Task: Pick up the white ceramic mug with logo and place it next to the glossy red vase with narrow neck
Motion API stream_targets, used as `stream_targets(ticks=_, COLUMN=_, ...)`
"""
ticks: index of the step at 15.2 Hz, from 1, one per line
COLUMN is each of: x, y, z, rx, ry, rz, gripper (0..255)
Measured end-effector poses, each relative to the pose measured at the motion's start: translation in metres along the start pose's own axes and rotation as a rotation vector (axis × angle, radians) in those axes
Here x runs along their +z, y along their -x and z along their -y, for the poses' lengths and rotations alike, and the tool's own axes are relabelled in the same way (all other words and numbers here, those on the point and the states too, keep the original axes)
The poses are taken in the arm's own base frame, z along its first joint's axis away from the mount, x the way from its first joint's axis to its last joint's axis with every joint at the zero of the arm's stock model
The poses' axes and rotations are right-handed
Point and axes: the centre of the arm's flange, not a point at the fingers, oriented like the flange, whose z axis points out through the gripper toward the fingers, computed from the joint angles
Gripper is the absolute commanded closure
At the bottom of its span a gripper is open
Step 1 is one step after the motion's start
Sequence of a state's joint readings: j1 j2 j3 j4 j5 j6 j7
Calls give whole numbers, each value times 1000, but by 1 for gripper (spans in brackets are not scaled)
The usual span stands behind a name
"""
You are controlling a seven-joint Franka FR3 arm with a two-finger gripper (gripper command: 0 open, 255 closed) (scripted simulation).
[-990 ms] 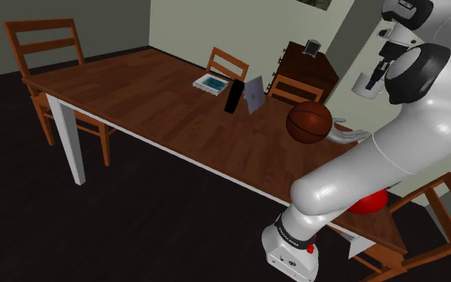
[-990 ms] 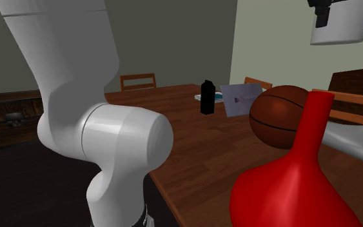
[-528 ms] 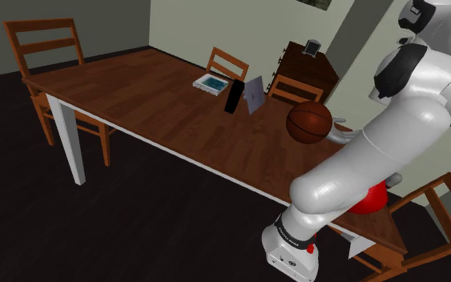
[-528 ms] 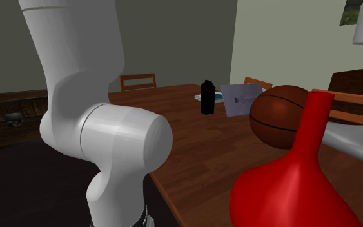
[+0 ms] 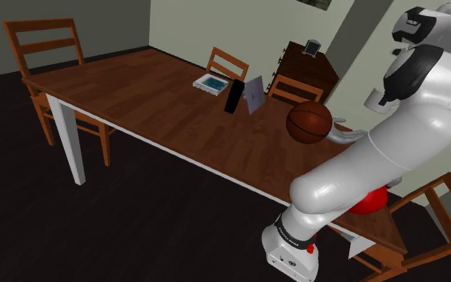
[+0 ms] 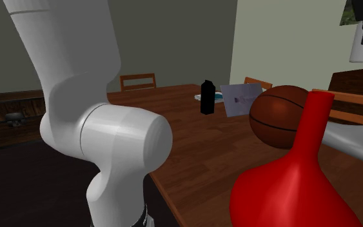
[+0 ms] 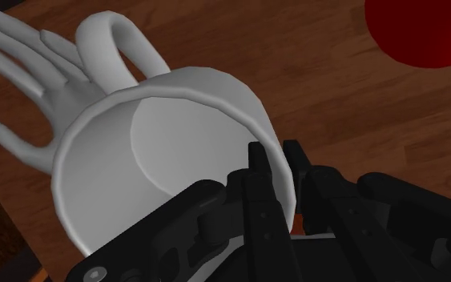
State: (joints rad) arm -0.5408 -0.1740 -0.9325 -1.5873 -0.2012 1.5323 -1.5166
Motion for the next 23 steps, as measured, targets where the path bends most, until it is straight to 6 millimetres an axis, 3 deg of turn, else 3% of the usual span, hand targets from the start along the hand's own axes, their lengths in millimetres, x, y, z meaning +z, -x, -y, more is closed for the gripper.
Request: stream_targets(ticks=23, x=122, y=-7, z=4, rx=0, ry=0, rz=0, gripper=255)
